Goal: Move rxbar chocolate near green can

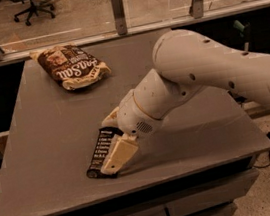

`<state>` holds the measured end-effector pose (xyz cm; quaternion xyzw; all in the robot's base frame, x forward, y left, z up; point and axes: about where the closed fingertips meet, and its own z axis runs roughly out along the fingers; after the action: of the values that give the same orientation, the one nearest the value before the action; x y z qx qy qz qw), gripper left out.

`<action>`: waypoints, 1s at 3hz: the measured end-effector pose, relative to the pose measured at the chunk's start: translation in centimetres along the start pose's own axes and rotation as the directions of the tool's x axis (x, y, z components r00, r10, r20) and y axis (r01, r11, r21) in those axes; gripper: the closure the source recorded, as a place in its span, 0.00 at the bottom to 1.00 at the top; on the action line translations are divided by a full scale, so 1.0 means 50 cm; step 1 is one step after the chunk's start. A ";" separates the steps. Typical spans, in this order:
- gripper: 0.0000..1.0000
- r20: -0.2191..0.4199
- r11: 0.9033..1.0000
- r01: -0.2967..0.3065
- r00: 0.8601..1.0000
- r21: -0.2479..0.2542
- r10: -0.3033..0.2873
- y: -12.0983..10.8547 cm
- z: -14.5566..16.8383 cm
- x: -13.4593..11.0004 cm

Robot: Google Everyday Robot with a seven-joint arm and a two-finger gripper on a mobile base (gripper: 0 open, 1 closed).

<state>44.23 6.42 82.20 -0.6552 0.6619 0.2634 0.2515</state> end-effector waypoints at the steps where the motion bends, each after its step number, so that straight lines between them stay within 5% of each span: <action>1: 0.65 0.003 1.000 -0.006 1.000 0.006 0.006 0.002 0.000 -0.002; 2: 0.88 0.003 1.000 -0.006 1.000 0.006 0.006 0.002 -0.001 -0.003; 3: 1.00 0.003 1.000 -0.006 1.000 0.006 0.006 0.002 -0.002 -0.003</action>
Offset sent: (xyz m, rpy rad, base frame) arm 0.0001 -0.0223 0.0294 0.0005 -0.0790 -0.1186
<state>44.11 6.48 82.39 -0.6520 0.6643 0.2632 0.2538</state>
